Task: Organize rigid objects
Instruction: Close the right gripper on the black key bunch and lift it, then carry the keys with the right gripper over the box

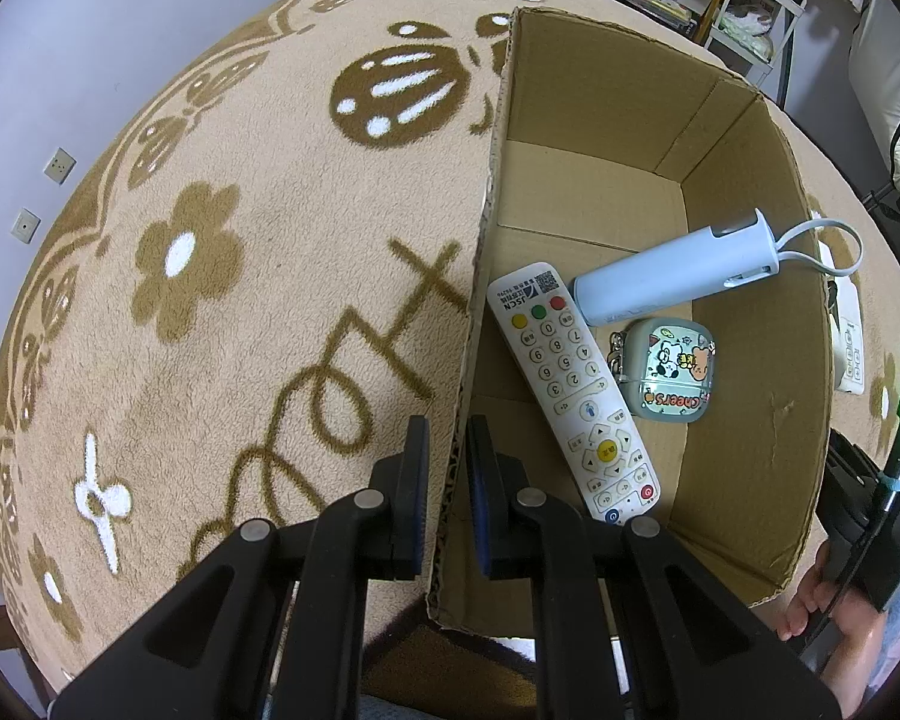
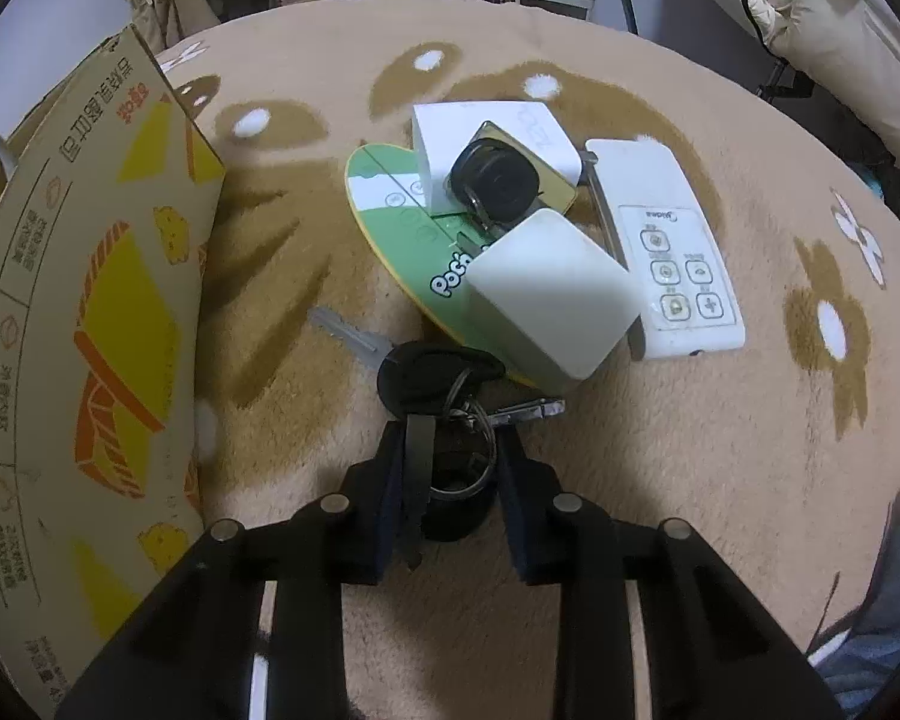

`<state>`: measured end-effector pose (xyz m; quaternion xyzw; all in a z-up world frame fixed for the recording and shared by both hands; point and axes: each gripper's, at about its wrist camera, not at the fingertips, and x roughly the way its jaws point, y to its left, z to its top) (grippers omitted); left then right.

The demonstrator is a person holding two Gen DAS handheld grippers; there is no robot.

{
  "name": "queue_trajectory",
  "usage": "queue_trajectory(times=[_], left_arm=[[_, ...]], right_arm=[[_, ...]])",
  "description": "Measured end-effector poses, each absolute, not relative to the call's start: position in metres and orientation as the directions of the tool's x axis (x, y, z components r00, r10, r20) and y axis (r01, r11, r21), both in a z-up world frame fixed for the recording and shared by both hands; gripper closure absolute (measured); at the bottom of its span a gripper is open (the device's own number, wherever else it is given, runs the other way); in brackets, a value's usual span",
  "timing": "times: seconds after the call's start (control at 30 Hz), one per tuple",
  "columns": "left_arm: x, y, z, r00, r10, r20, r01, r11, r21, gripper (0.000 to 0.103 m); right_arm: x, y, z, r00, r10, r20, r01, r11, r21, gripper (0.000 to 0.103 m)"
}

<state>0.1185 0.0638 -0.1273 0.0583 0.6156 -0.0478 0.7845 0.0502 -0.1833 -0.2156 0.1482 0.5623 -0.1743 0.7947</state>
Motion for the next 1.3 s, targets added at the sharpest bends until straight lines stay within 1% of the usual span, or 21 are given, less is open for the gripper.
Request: queue_trajectory(times=[0.37,0.63,0.97,1.3], left_arm=[[0.118,0.064,-0.127,0.237,-0.003,-0.971,0.146,0.989,0.032,0.091],[0.118,0.064,-0.127,0.237,-0.003,-0.971,0.147,0.989,0.033,0.091],[0.117,0.065,-0.128,0.236,-0.006,-0.972,0.145,0.989,0.029,0.090],[0.117,0.065,-0.128,0.236,-0.005,-0.972,0.146,0.989,0.030,0.090]], right_arm=[[0.050,-0.206,-0.196,0.370,0.049,-0.928,0.467,0.854,0.231,0.072],[0.052,-0.213,-0.181,0.406,0.095,-0.909,0.445,0.848,0.287,0.072],[0.051,-0.223,-0.152,0.484,0.156,-0.861,0.409,0.829,0.381,0.072],[0.048,-0.223,-0.131,0.534,0.149,-0.832,0.389,0.831,0.399,0.072]])
